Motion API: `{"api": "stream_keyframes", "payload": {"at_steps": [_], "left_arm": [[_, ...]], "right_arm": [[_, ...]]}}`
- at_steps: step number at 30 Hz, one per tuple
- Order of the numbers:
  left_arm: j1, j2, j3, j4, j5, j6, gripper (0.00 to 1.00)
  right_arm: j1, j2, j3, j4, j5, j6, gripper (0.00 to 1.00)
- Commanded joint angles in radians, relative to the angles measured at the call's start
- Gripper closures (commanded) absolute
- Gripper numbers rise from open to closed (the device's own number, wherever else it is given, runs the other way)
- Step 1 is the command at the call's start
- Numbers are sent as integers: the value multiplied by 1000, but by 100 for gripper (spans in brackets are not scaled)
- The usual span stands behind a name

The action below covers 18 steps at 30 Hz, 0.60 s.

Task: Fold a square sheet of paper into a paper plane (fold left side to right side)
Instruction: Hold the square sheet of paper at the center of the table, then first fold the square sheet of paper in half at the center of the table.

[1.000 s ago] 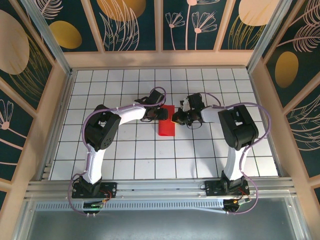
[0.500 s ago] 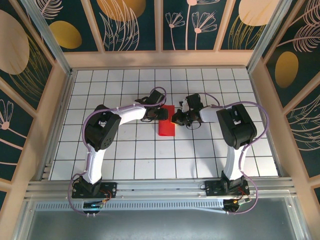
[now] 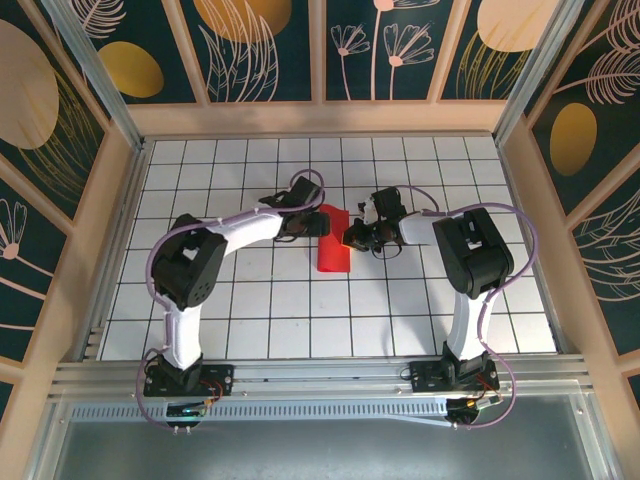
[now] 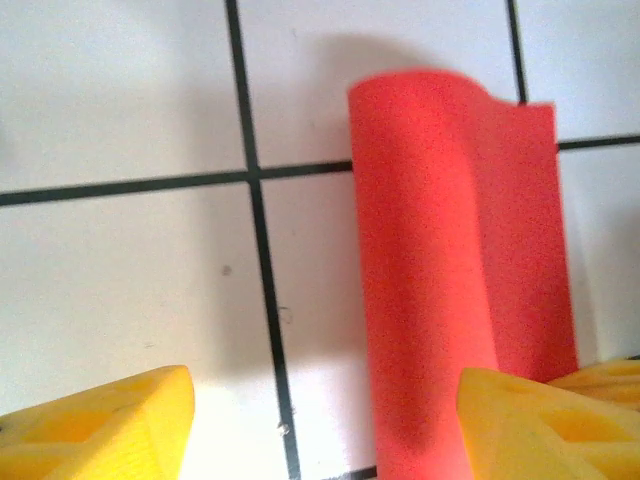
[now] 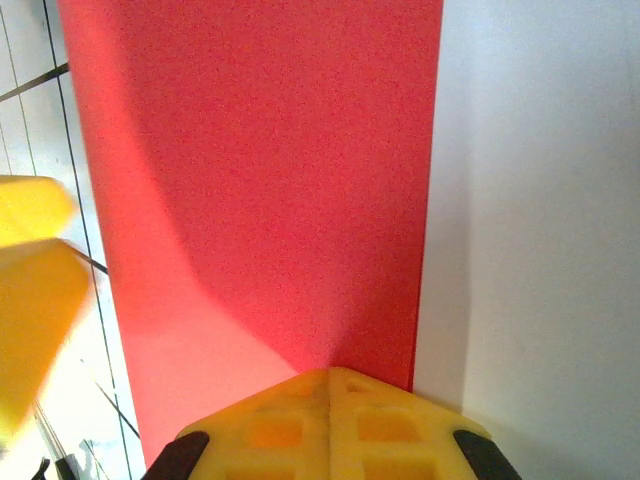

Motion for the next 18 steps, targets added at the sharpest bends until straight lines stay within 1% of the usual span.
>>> {"api": "stream_keyframes", "payload": {"at_steps": [1,2,3,5,7,9,10,13,18], "left_arm": [[11,-111,-49,61,0,-5,31],[12,-131,-72,101,30,-3,33],[13,-151,-99,149,72,-3,38],[14,-164,-131,223,179,-6,59],[15,-142,-126,246,273,-17,83],[14,-109,-121,264,344,-28,96],[14,-99,-127,282,369,-36,100],[15,-63,-143,322,409,-52,100],[14,-8,-151,341,421,-50,100]], "right_arm": [[7,61,-21,-76,117,-19,100],[7,61,-21,-76,117,-18,100],[7,62,-20,-78,119,-20,100],[9,62,-16,-81,122,-23,100],[9,60,-17,-82,131,-23,100],[10,62,-14,-82,131,-23,100],[11,65,-13,-83,131,-24,100],[12,66,-13,-86,136,-23,100],[14,69,-13,-89,144,-22,100]]}}
